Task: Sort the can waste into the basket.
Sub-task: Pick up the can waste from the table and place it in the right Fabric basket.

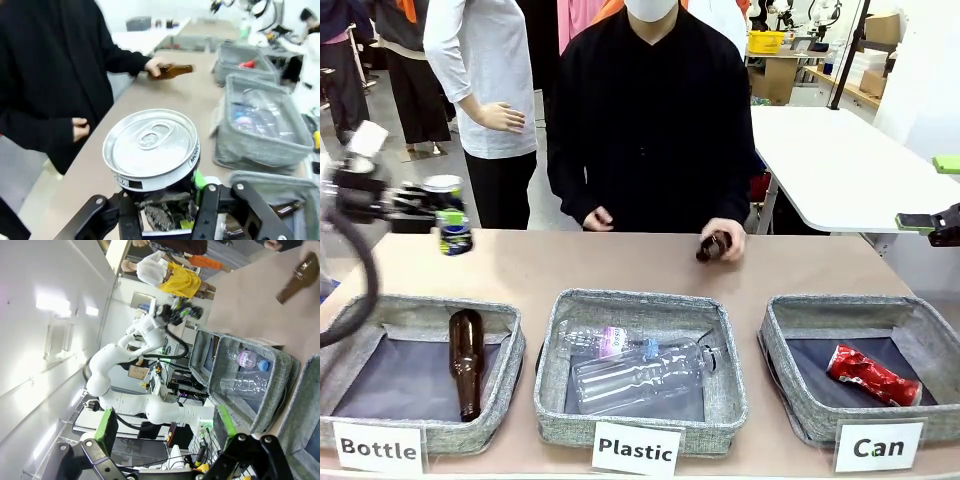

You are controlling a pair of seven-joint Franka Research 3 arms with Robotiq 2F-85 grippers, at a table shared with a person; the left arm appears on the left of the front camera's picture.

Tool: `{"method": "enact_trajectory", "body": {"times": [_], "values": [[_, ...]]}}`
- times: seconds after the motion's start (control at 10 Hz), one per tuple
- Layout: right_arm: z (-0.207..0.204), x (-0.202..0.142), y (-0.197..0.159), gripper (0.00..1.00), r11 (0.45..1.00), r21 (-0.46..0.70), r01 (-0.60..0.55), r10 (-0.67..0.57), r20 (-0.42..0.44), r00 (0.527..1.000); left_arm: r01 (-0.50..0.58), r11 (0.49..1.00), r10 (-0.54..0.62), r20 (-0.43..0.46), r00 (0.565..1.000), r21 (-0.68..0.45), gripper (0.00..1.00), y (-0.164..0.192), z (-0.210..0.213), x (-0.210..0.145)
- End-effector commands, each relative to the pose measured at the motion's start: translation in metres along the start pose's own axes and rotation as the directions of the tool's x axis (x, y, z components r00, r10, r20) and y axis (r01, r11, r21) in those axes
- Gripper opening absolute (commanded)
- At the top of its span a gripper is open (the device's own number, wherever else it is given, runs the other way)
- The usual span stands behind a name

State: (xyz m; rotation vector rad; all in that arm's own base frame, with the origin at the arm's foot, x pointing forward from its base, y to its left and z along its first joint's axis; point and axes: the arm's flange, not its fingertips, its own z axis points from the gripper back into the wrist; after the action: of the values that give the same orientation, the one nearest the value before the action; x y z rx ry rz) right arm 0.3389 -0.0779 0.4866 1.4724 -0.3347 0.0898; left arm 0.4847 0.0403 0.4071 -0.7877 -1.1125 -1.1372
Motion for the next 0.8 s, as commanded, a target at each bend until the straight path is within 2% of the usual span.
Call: {"method": "enact_trajectory", "body": {"times": [0.0,0.3,0.4,0.5,0.7], "values": [[0.002,0.001,0.001,1.00,1.000,-0.002,-0.018,0.018,-0.010,1.000,0.112,0.994,-0.111,0.051,0.992,-0.013,0.00,-0.059,0.045,0.006],[0.002,0.001,0.001,1.00,1.000,-0.002,-0.018,0.018,-0.010,1.000,0.137,0.990,-0.134,0.078,0.988,-0.038,0.00,-0.099,0.083,-0.003],[0.002,0.001,0.001,1.00,1.000,-0.002,-0.018,0.018,-0.010,1.000,0.077,0.997,-0.075,0.072,0.995,-0.018,0.00,-0.091,0.089,-0.007],[0.002,0.001,0.001,1.00,1.000,-0.002,-0.018,0.018,-0.010,1.000,0.118,0.992,-0.116,0.065,0.991,-0.036,0.00,-0.097,0.082,0.006],[0.002,0.001,0.001,1.00,1.000,-0.002,-0.018,0.018,-0.010,1.000,0.118,0.992,-0.116,0.065,0.991,-0.036,0.00,-0.097,0.082,0.006]]}}
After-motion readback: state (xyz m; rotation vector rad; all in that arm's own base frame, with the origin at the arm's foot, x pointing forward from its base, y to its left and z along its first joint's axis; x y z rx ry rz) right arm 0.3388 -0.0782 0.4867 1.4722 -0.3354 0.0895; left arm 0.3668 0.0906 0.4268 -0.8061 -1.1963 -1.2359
